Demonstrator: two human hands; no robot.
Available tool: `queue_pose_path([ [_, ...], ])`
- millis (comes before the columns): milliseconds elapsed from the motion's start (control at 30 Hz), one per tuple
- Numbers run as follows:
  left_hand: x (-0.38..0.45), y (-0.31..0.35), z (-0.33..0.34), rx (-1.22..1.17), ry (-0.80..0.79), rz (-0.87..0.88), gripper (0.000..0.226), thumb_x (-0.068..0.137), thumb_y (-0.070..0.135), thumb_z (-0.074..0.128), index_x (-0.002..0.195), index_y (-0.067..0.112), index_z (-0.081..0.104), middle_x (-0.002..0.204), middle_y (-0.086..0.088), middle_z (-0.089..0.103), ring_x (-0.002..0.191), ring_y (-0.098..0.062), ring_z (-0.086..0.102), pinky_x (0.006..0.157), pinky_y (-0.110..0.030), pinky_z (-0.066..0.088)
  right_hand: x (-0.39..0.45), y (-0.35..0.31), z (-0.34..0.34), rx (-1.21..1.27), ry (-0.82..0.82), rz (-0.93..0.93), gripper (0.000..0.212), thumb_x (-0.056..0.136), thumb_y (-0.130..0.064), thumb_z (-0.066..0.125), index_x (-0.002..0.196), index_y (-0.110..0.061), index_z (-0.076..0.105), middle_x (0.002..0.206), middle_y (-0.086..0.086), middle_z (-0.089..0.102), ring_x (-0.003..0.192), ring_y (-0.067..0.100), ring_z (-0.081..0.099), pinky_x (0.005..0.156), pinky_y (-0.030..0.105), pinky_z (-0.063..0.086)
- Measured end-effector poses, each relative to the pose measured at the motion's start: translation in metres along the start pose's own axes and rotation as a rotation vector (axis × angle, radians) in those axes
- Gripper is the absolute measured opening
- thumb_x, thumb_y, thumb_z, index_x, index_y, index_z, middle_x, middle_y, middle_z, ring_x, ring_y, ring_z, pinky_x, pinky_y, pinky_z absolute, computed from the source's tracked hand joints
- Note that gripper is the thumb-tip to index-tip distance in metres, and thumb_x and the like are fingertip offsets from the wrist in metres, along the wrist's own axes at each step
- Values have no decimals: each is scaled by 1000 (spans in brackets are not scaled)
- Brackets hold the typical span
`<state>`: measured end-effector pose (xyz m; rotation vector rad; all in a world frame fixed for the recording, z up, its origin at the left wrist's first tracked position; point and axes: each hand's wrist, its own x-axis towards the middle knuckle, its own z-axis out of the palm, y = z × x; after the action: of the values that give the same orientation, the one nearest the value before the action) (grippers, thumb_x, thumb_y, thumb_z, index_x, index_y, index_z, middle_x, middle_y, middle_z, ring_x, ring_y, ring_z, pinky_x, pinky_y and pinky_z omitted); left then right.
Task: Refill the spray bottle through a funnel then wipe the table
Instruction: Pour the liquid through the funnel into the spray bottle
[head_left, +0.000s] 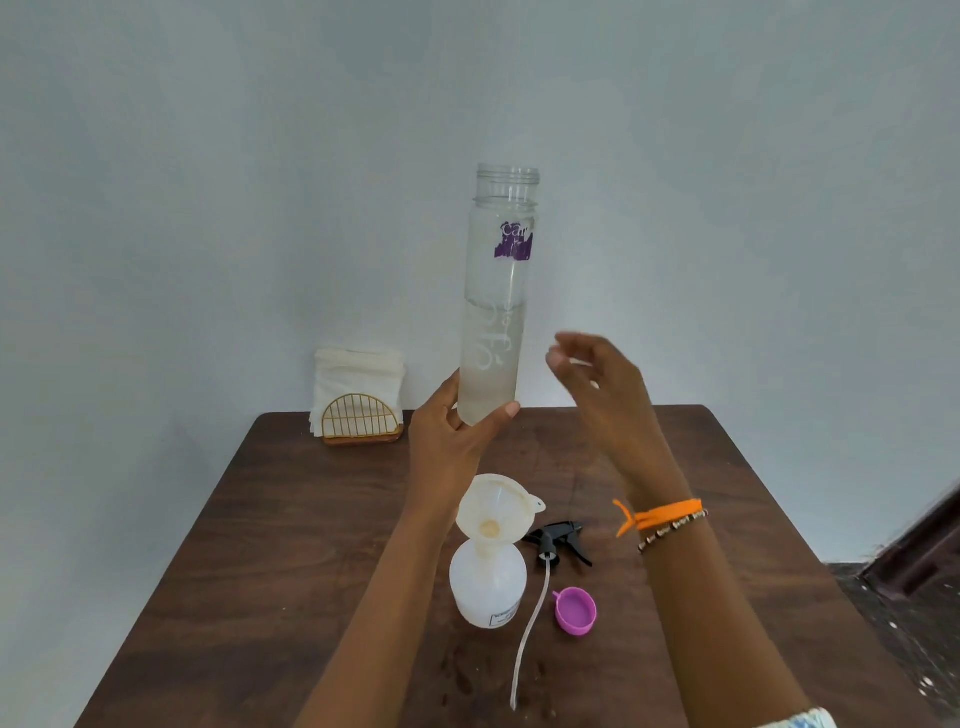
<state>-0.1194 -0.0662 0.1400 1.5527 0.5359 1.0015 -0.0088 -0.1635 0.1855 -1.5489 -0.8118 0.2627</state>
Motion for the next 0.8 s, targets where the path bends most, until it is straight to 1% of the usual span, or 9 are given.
queue_pose_path([
  [67,1,-2,0,30,4,3,49,73,26,77,119,20,61,109,7,69,97,-6,66,76,-14,52,10,-24,6,116,-12,-42,40,86,-30,64,123,-19,55,114,-6,63,103,-3,58,82,8,45],
  [133,2,-3,0,53,13,-1,51,72,30,77,120,23,60,110,8,68,99,-7,65,78,-15,53,18,-39,12,168,-49,-68,51,82,-31,67,129,-19,50,120,-4,61,109,1,56,89,15,46],
  [233,2,-4,0,71,18,0,52,71,33,77,119,24,60,109,7,68,99,-10,65,79,-20,55,26,-53,21,173,-103,-120,59,76,-29,75,128,-17,50,122,-5,61,112,5,57,92,24,47],
  [333,2,0,1,64,19,7,49,71,31,77,117,25,60,107,8,68,97,-8,65,74,-16,54,29,-62,30,151,-76,-143,56,71,-26,79,121,-16,54,116,-6,63,107,7,59,85,19,51],
  [367,3,1,1,63,18,14,47,72,30,77,116,25,60,106,9,68,95,-7,65,72,-14,53,30,-63,32,142,-53,-143,55,71,-27,79,119,-17,55,114,-6,63,105,8,59,85,20,51],
  [500,6,1,1,64,12,28,47,72,27,77,116,23,60,106,7,68,95,-9,66,73,-16,54,33,-63,39,110,6,-137,50,67,-29,82,110,-18,58,105,-6,66,96,11,63,85,36,54],
  [600,7,0,2,54,-6,27,45,72,27,78,114,26,61,106,7,69,97,-11,66,77,-22,56,33,-61,40,113,18,-121,48,65,-30,82,105,-18,59,99,-4,68,91,13,65,83,42,54],
  [733,8,-1,3,46,-31,35,49,65,41,80,109,32,61,105,8,69,98,-11,66,79,-24,56,29,-60,38,104,32,-132,44,69,-29,80,104,-18,58,98,-4,67,90,13,64,83,42,54],
  [800,7,-3,3,30,-51,27,58,61,48,77,113,29,61,107,7,69,99,-13,66,81,-29,57,26,-60,37,109,47,-151,40,70,-27,79,103,-17,58,98,-4,67,90,13,64,82,41,55],
])
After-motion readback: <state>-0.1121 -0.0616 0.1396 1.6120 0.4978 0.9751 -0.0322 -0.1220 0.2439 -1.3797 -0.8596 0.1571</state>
